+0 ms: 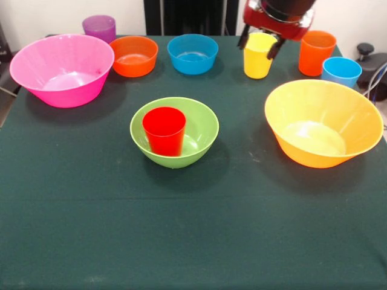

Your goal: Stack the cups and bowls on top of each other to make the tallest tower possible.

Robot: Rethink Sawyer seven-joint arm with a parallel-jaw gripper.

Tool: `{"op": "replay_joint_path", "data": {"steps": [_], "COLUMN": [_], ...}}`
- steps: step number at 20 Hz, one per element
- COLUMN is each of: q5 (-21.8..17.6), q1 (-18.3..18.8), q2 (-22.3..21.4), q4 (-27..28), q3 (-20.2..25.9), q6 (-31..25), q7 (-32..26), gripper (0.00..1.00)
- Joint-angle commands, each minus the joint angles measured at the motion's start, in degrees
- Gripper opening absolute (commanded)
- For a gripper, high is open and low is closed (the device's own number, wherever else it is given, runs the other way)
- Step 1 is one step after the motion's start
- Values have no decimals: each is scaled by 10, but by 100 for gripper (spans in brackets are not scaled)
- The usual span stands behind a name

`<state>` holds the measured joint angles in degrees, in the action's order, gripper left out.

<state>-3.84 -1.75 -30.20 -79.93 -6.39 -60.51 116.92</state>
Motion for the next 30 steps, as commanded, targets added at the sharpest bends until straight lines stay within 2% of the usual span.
{"op": "replay_joint_path", "data": {"steps": [1, 4, 9, 16, 21, 25, 30], "q5": [23, 22, 11, 8, 17, 31, 42], "q1": [-12, -5, 22, 22, 12, -10, -5], "q2": [49, 59, 90, 129, 137, 108, 51], "q4": [74, 78, 59, 89, 94, 82, 39], "q3": [26, 25, 32, 32, 27, 13, 8], "q6": [-46, -26, 56, 89, 92, 55, 13], "q7": [117, 98, 54, 60, 71, 98, 72], "gripper": [100, 100, 100, 100, 100, 100, 100]}}
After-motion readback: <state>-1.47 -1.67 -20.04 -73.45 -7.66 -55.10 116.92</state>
